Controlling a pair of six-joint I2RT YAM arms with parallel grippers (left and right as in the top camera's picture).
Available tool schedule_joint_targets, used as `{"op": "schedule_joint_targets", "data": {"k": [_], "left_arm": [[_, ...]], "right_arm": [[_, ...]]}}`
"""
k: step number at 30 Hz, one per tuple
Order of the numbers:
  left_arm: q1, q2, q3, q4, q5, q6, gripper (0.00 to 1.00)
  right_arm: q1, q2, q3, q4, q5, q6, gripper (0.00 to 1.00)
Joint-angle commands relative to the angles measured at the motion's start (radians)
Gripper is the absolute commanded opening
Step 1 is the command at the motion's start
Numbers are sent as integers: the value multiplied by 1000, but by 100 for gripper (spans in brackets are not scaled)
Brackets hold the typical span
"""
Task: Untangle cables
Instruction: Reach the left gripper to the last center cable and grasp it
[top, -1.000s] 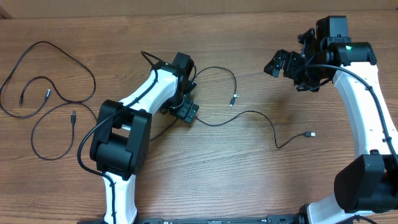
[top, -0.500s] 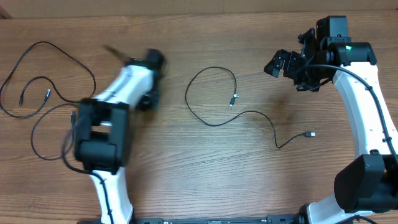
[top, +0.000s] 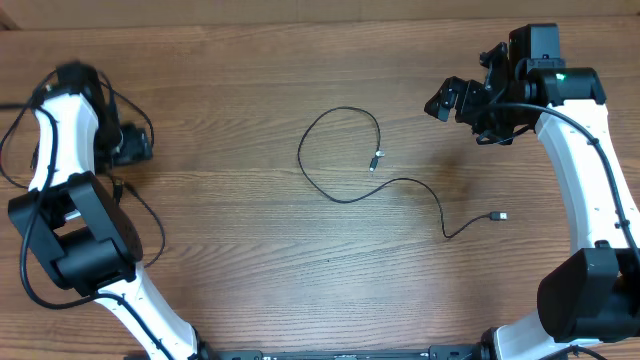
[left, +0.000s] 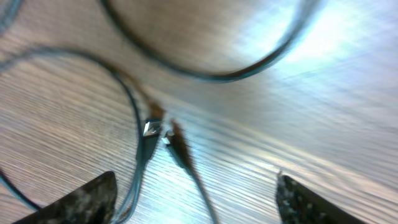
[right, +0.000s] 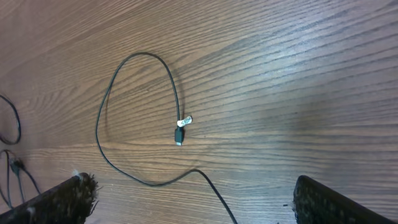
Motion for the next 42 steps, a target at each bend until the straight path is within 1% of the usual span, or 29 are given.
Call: {"op": "schedule_joint_targets", "data": {"k": [1,2,3,5,7,8,9,10,11,12,13,15,16,18,20,24,26,28,31,32,33,42], "left_arm": [[-88,-47,137,-50,185,23,86],[-102,-47,141,-50,211,21,90],[-139,-47,139,-41,279,6,98],[-187,-43,116,-3,363,-40,100],[-249,-34,79,56,500,-121,100],[-290,-24,63,79,608,-98,100],[-319,-17,58,89,655,-51,100],[-369,0,55,101,691,17,93],[-398,5,54,101,681,23,90],[-435,17,54,102,655,11,82],[-472,25,53,103,606,-29,75],[-554,40,53,100,402,-235,74],[-578,42,53,98,346,-293,75],[-652,51,53,102,218,-443,76],[-699,60,53,115,165,-517,75],[-765,74,53,138,102,-620,69],[-782,79,53,134,58,-652,65],[-789,79,51,130,29,-655,63],[-788,80,37,130,26,-655,59],[-786,81,29,130,25,-655,54],[-785,83,20,132,27,-659,52],[-787,87,-80,175,14,-669,53]], "right_arm": [[4,-25,23,6,-6,13,100],[4,-25,23,6,-6,12,100],[4,-25,23,6,-6,12,100],[4,-25,23,6,-6,12,100],[4,-25,23,6,-6,12,100],[4,-25,23,6,-6,12,100],[4,-25,23,6,-6,12,100],[4,-25,23,6,-6,11,100],[4,-25,23,6,-6,11,100],[4,-25,23,6,-6,11,100],[4,-25,23,6,-6,11,100],[4,-25,23,5,-6,11,100],[4,-25,23,5,-6,11,100],[4,-25,23,5,-6,11,100],[4,-25,23,3,-6,11,100],[4,-25,23,-6,-6,8,100],[4,-25,23,-13,-6,8,100],[4,-25,23,-14,-6,8,100],[4,-25,23,-14,-6,8,100],[4,-25,23,-14,-6,8,100],[4,-25,23,-14,-6,8,100],[4,-25,23,-14,-6,8,100]]}}
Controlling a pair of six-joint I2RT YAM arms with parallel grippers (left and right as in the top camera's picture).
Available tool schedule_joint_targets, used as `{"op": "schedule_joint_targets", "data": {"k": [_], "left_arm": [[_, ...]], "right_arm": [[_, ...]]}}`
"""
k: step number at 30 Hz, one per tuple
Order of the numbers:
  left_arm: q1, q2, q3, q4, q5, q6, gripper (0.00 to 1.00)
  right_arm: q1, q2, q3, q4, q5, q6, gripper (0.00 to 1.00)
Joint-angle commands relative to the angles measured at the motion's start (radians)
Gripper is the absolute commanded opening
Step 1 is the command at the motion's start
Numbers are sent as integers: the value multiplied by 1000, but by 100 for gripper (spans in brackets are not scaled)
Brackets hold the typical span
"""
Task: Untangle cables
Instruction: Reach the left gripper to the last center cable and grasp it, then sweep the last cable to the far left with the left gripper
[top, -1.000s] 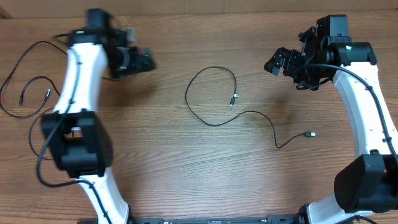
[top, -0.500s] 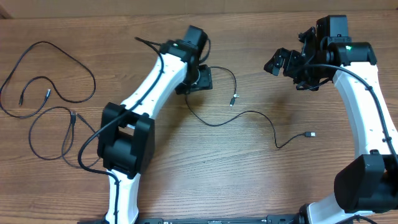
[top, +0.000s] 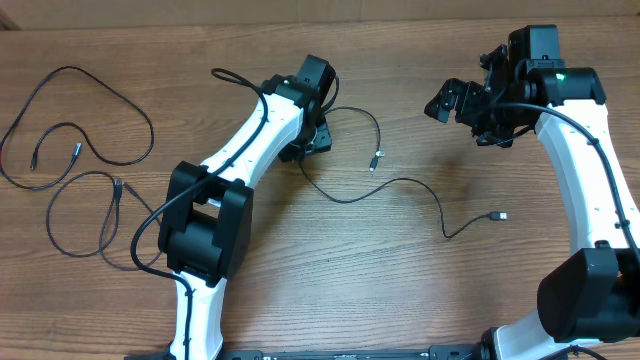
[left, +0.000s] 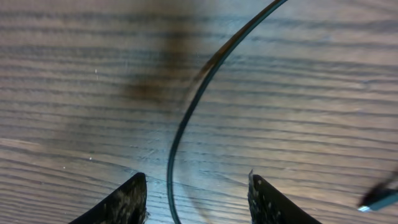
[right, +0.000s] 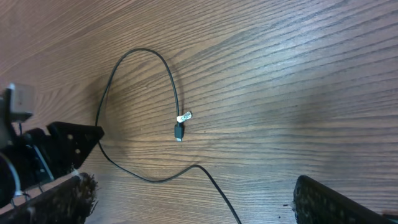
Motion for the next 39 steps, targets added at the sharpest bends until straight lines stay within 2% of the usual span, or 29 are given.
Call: {"op": "schedule_joint_targets", "data": {"k": [1,5,8,11,12,13,18,23,27,29,32,37,39], "left_arm": [[3,22,-62,18,-31,-16,52],[2,22,-104,63,-18,-16,47],[2,22,-104,96,5,-16,32],[2,29,-104,115,10,-17,24],[2,34,-104,118,11,-17,18],[2,36,-104,119,12,-17,4],[23,24,-71,106,-28,19,4],[128,-70,102,-61,-80,138,4],[291,-195,318,-208,-80,423,4],[398,-261,414,-256,-80,483,4],[541,-322,494,-270,-76,537,4],[760,-396,529,-269,-60,538,4],[809,-401,529,-275,-42,538,4]], "right_arm": [[4,-25,23,3,-6,0,100],[4,-25,23,3,-6,0,100],[4,-25,23,3,-6,0,100],[4,-25,23,2,-6,0,100],[4,-25,23,1,-6,-1,100],[4,-25,23,-2,-5,-1,100],[4,-25,23,-11,3,-1,100],[4,-25,23,-15,5,-1,100],[4,-25,23,-15,5,-1,100],[4,-25,23,-16,5,-1,100],[4,-25,23,-17,5,0,100],[4,-25,23,-19,5,0,100],[4,-25,23,-19,5,0,100]]}}
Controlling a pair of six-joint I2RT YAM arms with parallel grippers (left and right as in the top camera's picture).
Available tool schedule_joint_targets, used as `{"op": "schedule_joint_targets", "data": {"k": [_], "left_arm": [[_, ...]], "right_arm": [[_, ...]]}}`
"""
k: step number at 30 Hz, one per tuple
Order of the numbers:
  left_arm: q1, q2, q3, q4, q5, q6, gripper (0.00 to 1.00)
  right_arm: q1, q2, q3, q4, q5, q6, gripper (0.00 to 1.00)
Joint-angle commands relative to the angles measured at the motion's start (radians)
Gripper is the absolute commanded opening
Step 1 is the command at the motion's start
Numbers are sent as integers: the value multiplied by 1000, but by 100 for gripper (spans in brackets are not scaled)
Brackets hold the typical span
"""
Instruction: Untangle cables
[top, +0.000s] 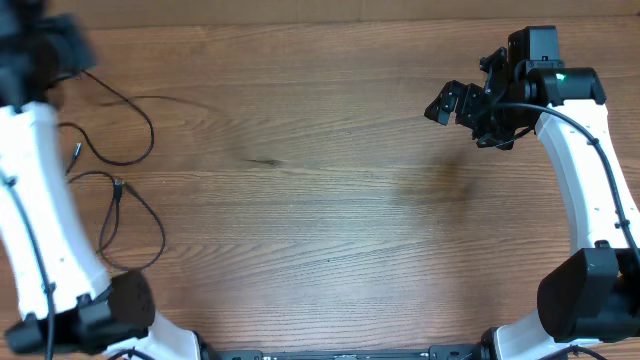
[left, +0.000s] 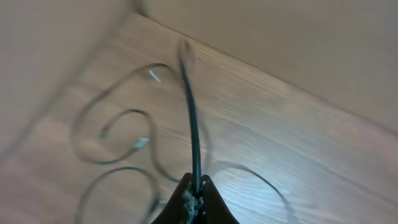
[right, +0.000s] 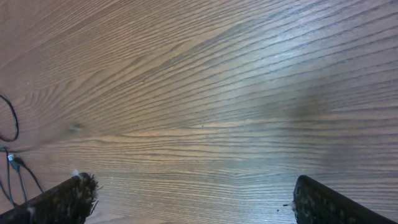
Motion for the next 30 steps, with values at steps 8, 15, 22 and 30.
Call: {"op": "schedule_joint_targets", "data": {"k": [8,15,22,30], "left_arm": [[98,61,-11,-149,31,79,69],[99,85,-10,-203,4,-11,100],[63,21,-10,-200,259,9,100],[-86,16,-10,-196,225,11,100]], "right_arm": [[4,-25,23,8,2,0,100],[4,-25,23,7,2,-2,100],[35,-28,69,-10,-39,-157,100],[69,-46,279,-177,39,-154,100]]}}
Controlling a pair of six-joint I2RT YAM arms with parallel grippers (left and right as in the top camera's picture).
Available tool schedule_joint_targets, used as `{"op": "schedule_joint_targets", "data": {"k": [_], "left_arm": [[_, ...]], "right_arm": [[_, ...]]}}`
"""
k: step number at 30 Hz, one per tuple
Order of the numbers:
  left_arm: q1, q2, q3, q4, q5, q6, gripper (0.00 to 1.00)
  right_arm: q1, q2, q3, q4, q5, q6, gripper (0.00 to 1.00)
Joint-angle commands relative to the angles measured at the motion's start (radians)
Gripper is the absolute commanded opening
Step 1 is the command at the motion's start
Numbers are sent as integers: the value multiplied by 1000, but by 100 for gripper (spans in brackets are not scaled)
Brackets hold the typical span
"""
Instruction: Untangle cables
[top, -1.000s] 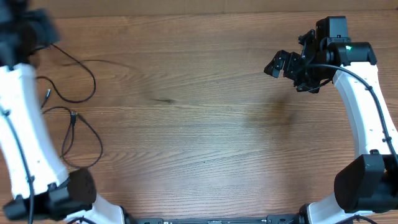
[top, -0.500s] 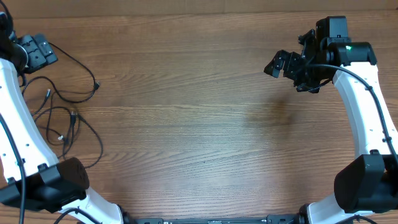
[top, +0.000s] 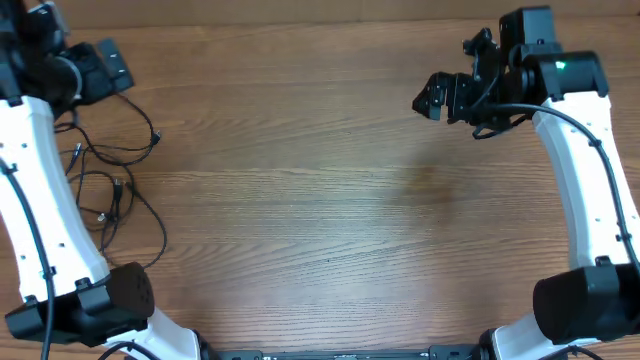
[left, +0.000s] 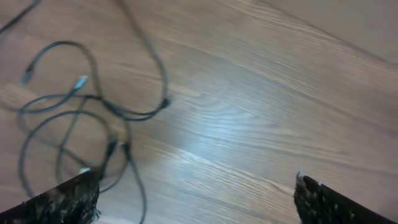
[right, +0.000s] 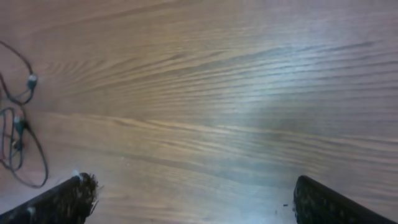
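Several thin black cables (top: 100, 170) lie in a loose overlapping heap at the table's left edge; the left wrist view shows them as crossing loops (left: 81, 118). My left gripper (top: 100, 65) hangs at the back left, above and beyond the heap. It is open (left: 196, 180), with bare wood between its fingers (left: 62, 202). My right gripper (top: 440, 95) is at the back right, open (right: 191, 182) over bare wood, far from the cables. The right wrist view catches only the cables' edge (right: 18, 124) at its far left.
The wooden table (top: 330, 220) carries nothing else in view. Its back edge (top: 300, 22) runs just behind both grippers. Both white arms rise from the near corners along the left and right sides.
My left gripper was shut on a black cable held up at the back left; now it is open and the cable lies in the heap at the left. My right gripper has shifted slightly left.
First one cable lay looped in the table's middle, my left gripper open at the far left. Then the left gripper stood open over that loop. Then the middle was bare, with the gripper shut on a cable at the back left. Now it is open.
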Motion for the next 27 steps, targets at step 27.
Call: {"op": "schedule_joint_targets", "data": {"k": [27], "left_arm": [[-143,-24,6,-19,-13,-22,100]], "right_arm": [[-1,-343,117,-161,24,165,100]]}}
